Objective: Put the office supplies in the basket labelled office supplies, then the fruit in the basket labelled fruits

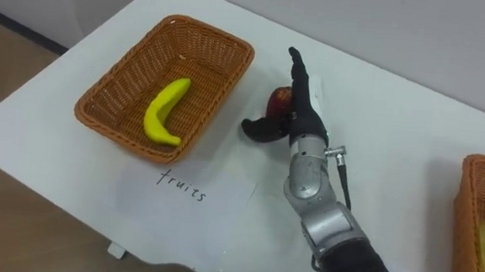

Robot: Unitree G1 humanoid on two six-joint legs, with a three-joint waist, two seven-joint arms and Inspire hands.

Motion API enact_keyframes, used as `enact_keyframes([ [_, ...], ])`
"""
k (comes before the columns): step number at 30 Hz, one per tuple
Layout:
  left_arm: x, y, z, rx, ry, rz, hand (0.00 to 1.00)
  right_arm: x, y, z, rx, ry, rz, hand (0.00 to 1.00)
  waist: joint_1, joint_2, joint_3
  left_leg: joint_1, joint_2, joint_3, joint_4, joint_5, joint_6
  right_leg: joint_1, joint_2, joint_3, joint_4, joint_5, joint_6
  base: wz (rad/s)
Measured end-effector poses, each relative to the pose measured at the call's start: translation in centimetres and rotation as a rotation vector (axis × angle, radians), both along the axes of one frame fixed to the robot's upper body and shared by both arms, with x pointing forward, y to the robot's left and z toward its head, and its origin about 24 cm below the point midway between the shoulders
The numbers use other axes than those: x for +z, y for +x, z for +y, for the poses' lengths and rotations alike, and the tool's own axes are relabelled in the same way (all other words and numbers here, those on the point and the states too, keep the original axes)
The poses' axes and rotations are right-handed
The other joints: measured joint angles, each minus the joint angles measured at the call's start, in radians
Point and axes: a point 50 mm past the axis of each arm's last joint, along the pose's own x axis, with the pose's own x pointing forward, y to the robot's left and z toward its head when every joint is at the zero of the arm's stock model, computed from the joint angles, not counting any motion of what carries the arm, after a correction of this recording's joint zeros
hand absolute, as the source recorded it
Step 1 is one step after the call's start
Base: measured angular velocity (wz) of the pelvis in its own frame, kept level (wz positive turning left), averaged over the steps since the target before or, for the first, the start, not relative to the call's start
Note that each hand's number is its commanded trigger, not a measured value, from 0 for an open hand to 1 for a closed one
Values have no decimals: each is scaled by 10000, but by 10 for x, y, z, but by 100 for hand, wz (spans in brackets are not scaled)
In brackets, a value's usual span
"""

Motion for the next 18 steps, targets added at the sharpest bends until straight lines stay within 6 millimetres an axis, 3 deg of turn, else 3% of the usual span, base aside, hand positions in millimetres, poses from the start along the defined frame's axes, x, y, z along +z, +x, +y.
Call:
enact_keyframes([
  [6, -1, -5, 1, 49, 20, 217, 0, -8, -1, -5, -121, -176, 334, 0, -27, 8, 52, 1, -8, -17, -8, 0, 0, -4, -3, -8, -17, 0, 0, 1],
  [18, -1, -4, 2, 41, 41, 217, 0, -9, -1, -6, 16, -134, 496, 0, -3, 19, 45, 4, -3, -16, 3, 0, 0, 8, 2, -17, -18, -1, 1, 0],
])
